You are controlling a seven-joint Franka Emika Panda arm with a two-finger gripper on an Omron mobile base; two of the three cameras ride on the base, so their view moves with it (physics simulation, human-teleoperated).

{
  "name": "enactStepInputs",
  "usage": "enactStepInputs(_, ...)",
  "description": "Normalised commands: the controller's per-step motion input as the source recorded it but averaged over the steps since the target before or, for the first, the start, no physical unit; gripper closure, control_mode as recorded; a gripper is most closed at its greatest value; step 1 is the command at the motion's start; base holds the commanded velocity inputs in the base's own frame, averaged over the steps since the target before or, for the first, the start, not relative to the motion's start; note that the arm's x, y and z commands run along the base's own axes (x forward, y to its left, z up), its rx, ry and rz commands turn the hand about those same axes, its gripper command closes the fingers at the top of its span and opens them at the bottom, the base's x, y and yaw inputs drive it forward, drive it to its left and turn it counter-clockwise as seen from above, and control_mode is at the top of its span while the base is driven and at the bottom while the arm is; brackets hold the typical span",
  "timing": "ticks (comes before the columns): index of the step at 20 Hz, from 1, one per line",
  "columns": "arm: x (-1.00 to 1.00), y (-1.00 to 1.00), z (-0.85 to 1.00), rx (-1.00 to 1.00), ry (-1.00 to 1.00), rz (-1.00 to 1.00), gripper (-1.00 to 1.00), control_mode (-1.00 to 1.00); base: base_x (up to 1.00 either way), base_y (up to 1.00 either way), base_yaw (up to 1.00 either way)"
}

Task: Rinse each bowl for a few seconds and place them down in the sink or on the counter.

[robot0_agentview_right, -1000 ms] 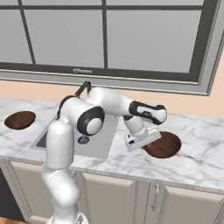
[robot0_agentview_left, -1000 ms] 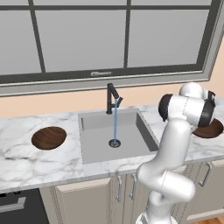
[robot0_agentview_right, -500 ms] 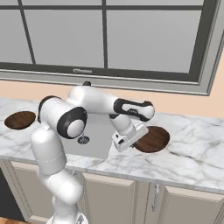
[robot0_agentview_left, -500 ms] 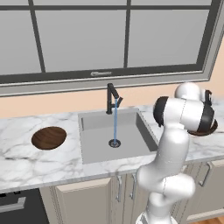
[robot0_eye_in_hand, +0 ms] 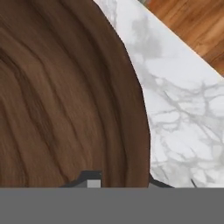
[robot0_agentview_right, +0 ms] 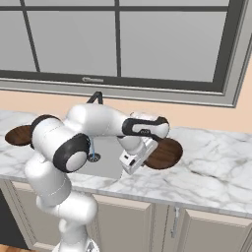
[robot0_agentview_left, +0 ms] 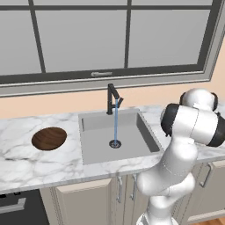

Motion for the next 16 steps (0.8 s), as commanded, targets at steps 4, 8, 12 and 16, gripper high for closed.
enactStepInputs(4, 0.06, 0.0, 0.59, 0.12, 0.17, 0.17, 1.0, -1.0, 0.0, 0.0, 0.0)
enactStepInputs(8, 0.23, 0.0, 0.62, 0.05, 0.23, 0.1, 1.0, -1.0, 0.0, 0.0, 0.0)
enactStepInputs(12, 0.22, 0.09, 0.62, 0.0, 0.24, 0.09, 1.0, -1.0, 0.0, 0.0, 0.0)
enactStepInputs(16, 0.26, 0.13, 0.59, 0.0, 0.31, 0.18, 1.0, -1.0, 0.0, 0.0, 0.0)
